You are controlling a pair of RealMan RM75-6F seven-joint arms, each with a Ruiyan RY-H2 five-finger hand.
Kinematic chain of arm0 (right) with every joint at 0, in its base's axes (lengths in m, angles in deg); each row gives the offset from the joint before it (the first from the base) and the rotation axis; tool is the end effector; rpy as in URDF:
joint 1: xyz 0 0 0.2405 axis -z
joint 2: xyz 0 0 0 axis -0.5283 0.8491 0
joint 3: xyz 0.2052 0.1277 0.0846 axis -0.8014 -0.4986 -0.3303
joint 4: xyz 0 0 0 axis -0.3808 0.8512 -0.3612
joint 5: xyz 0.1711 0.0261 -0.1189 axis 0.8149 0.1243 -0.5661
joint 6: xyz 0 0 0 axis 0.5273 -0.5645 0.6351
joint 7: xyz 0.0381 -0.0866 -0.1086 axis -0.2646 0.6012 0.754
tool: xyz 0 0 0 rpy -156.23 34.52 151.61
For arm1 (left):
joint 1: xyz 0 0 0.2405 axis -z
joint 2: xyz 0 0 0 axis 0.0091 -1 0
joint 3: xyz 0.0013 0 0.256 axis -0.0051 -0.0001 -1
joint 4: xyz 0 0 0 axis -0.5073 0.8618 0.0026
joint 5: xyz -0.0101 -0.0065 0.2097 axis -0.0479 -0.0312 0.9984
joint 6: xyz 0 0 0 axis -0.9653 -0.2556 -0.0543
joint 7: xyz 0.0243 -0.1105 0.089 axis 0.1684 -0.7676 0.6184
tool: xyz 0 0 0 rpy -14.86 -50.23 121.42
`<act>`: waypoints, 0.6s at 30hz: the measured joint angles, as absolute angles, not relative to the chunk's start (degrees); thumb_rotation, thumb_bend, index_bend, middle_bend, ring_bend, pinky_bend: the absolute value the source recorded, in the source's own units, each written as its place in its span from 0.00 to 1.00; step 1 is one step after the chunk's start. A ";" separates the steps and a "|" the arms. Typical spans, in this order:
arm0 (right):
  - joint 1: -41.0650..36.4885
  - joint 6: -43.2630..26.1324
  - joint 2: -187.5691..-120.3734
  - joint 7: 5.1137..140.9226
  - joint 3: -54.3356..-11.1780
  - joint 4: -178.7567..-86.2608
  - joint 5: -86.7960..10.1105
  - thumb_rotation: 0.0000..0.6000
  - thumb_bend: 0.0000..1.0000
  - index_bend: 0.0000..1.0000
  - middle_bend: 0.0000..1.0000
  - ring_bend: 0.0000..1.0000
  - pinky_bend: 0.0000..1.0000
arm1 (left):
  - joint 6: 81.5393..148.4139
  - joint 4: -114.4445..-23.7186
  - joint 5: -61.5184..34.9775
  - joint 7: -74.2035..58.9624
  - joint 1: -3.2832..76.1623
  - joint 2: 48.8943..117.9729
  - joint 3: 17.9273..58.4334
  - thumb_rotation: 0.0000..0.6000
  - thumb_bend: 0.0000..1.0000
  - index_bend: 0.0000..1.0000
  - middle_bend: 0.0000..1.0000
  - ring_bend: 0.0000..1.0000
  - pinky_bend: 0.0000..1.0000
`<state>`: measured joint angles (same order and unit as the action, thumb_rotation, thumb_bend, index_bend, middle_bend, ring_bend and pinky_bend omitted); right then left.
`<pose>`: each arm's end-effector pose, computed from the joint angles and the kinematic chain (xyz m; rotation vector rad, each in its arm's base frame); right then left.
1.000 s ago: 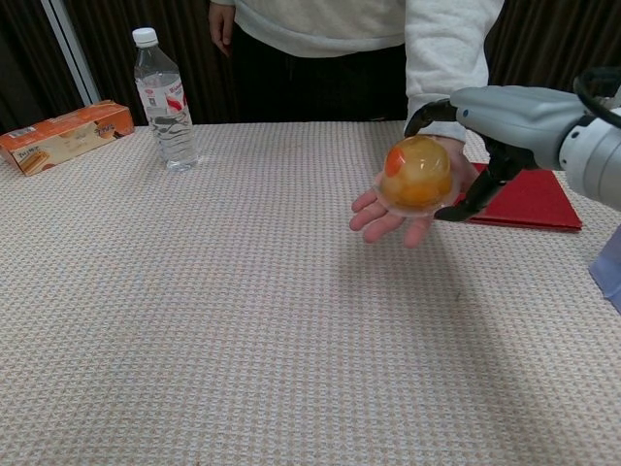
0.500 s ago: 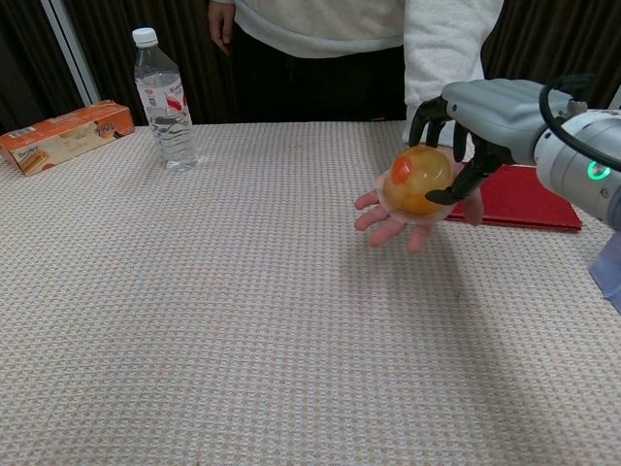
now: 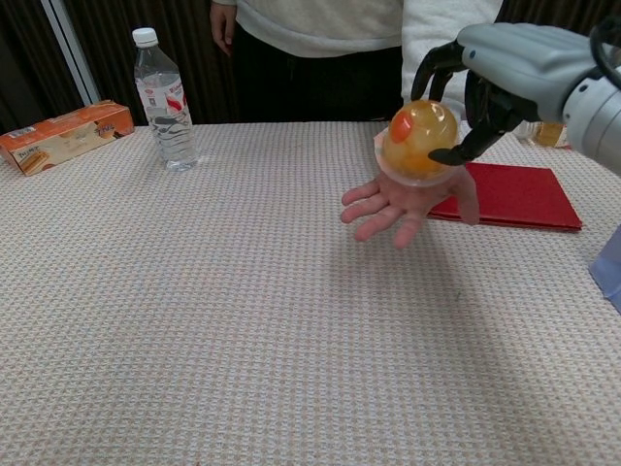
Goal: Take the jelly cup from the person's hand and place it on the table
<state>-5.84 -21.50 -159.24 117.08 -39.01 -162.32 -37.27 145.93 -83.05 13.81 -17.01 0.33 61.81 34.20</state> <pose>-0.0945 -0.3131 0.0412 1.5743 -0.7607 1.0579 -0.3282 0.1564 0.2076 -1.2654 -0.7854 -0.9997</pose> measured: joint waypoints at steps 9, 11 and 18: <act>1.57 -24.65 -147.31 112.30 -33.90 -170.68 -42.37 1.00 0.29 0.68 0.63 0.53 0.53 | 146.21 -82.98 14.00 -15.97 0.36 62.01 34.29 1.00 0.00 0.04 0.00 0.00 0.00; 3.69 -25.26 -145.47 110.32 -31.84 -171.42 -43.23 1.00 0.30 0.68 0.63 0.53 0.53 | 146.22 -82.92 14.10 -15.62 0.38 62.07 34.25 1.00 0.00 0.04 0.00 0.00 0.00; 7.94 -25.14 -143.84 106.32 -25.72 -169.99 -45.40 1.00 0.30 0.68 0.63 0.53 0.53 | 146.32 -83.00 14.29 -14.60 0.41 62.34 34.19 1.00 0.00 0.04 0.00 0.00 0.00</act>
<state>7.94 -25.14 -143.84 106.32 -25.72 -169.99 -45.40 146.32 -83.00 14.29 -14.60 0.41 62.34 34.19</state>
